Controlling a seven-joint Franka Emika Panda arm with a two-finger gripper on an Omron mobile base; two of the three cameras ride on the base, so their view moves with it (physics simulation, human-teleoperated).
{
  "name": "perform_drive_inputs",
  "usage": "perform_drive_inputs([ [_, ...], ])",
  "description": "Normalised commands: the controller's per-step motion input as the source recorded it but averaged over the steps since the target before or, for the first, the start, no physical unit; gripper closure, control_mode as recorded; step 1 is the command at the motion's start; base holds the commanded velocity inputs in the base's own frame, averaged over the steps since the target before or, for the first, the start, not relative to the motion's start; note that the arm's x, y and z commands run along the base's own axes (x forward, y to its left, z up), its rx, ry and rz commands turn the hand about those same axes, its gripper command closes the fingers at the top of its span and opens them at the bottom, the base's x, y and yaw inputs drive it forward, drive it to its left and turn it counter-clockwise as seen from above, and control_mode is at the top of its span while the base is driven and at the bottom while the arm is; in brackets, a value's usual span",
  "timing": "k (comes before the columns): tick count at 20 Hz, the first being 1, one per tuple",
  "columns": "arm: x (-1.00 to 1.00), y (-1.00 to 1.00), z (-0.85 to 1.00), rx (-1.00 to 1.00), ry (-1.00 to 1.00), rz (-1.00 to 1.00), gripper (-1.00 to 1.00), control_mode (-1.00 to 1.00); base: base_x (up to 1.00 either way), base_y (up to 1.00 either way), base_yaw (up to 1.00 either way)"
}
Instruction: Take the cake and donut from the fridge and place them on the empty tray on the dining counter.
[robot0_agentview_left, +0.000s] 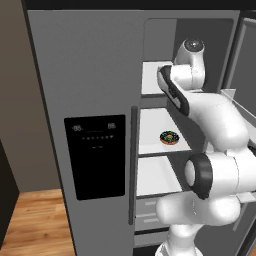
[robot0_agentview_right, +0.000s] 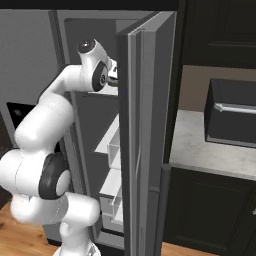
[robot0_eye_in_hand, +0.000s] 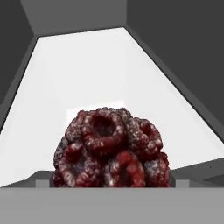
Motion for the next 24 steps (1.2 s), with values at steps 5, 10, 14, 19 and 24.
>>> perform_drive_inputs([
  [5,-1.0,0.42,-0.12,0.0,-0.22,0.0,1.0,-1.0,0.0,0.0,0.0],
  [10,-1.0,0.23,0.0,0.0,-0.04,0.03,1.0,-1.0,0.0,0.0,0.0],
  [14,-0.97,0.09,-0.02,0.0,0.0,0.05,1.0,-1.0,0.0,0.0,0.0],
  [19,-0.5,0.0,-0.11,0.0,0.0,0.01,1.0,-1.0,0.0,0.0,0.0],
  [24,-0.17,0.0,-0.08,0.0,0.0,0.01,1.0,-1.0,0.0,0.0,0.0],
])
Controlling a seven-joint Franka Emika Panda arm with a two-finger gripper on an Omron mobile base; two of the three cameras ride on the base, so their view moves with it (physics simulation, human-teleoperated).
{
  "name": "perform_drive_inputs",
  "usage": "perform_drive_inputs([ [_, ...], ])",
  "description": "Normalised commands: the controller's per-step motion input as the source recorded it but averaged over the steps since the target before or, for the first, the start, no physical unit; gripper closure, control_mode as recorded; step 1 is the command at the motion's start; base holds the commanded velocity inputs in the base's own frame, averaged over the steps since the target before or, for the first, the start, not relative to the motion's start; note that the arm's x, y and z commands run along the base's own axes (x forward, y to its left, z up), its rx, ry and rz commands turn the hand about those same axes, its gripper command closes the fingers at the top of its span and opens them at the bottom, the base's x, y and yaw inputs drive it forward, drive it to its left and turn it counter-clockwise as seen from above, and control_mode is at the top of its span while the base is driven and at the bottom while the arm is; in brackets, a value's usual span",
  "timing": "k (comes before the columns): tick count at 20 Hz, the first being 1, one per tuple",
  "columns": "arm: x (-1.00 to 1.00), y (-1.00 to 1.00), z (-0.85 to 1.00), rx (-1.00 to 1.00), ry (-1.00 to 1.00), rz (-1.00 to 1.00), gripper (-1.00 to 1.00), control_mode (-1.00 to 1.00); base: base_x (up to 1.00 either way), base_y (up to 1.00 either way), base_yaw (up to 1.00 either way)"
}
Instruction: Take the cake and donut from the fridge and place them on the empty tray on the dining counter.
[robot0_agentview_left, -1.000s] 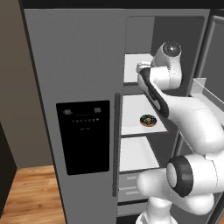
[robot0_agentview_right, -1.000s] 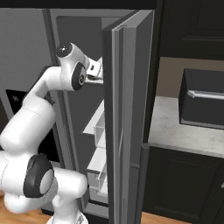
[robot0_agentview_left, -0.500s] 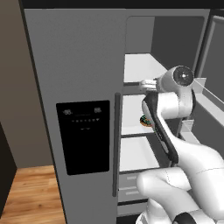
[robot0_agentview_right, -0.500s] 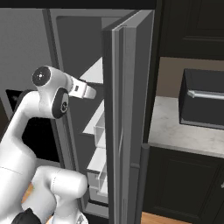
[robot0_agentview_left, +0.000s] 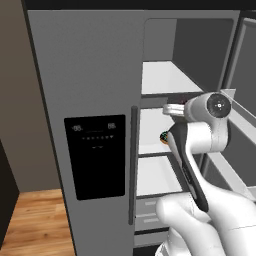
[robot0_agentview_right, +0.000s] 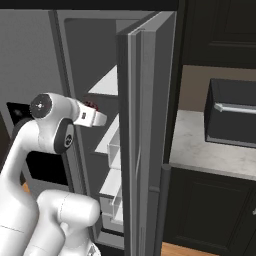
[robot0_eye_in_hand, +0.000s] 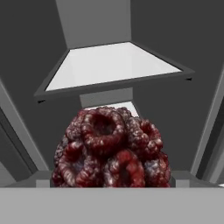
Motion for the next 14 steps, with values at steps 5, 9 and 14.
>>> perform_drive_inputs([
  [5,-0.12,0.0,0.0,0.0,0.0,0.02,1.0,-1.0,0.0,0.0,0.0],
  [9,-0.13,0.0,0.0,0.0,0.0,0.03,1.0,-1.0,0.0,0.0,0.0],
  [14,-0.14,0.0,0.0,0.01,-0.01,0.02,1.0,1.0,-0.13,0.0,0.01],
])
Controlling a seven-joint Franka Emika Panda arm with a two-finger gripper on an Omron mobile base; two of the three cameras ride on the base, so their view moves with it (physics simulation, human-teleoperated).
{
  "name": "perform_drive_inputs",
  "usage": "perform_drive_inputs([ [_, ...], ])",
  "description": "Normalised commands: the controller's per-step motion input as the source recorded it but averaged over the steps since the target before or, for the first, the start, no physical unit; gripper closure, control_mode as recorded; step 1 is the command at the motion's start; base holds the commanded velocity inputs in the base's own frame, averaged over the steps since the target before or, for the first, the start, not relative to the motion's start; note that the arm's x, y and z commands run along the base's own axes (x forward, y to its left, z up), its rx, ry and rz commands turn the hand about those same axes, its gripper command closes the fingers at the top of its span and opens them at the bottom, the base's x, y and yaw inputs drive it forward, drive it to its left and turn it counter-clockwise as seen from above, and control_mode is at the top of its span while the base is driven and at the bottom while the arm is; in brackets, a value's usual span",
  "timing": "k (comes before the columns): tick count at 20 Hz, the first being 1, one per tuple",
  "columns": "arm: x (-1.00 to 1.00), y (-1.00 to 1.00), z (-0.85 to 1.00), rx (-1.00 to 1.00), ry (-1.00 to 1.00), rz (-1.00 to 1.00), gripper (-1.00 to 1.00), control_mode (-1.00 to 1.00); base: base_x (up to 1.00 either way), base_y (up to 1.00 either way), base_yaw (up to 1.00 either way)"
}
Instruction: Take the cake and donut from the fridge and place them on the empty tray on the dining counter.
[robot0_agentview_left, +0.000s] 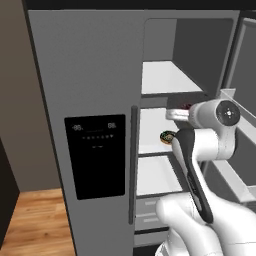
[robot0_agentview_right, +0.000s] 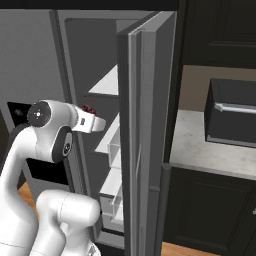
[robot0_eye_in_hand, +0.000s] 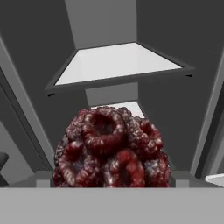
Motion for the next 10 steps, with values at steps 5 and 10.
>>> perform_drive_inputs([
  [5,0.0,0.0,0.0,0.0,0.0,0.0,1.0,1.0,-0.48,0.06,0.0],
  [10,0.0,0.0,0.0,0.0,0.0,0.0,1.0,1.0,-0.4,0.22,0.0],
])
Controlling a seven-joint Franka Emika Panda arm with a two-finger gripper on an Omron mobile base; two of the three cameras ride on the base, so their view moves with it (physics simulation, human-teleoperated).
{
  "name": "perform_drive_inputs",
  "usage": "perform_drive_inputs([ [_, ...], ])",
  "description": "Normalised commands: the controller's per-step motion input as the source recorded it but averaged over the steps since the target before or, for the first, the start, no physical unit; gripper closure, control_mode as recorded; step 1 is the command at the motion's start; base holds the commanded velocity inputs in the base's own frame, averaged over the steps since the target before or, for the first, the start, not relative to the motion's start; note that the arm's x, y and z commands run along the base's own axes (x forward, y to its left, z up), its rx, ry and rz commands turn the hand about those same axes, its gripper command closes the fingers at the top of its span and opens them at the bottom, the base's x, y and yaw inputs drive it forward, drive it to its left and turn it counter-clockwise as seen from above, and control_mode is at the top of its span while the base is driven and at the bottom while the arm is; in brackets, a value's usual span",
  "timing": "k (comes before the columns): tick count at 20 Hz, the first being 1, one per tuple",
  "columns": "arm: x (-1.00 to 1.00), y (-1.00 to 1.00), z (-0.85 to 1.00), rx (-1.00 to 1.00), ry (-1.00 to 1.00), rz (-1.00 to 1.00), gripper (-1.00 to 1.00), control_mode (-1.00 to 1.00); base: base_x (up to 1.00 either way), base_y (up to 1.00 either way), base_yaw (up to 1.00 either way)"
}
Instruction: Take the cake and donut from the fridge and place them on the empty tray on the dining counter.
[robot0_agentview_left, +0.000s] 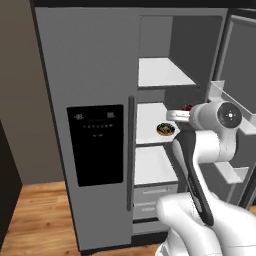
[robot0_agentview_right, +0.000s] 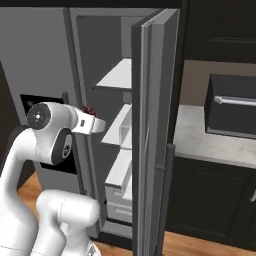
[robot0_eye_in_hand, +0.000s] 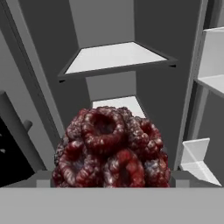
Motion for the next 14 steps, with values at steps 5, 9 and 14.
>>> perform_drive_inputs([
  [5,0.0,0.0,0.0,0.0,0.0,0.0,1.0,1.0,-0.3,0.39,-0.02],
  [9,0.0,0.0,0.0,0.0,0.0,0.0,1.0,1.0,-0.3,0.36,-0.03],
  [14,0.0,0.0,0.0,0.0,0.0,0.0,1.0,1.0,-0.29,0.32,-0.06],
])
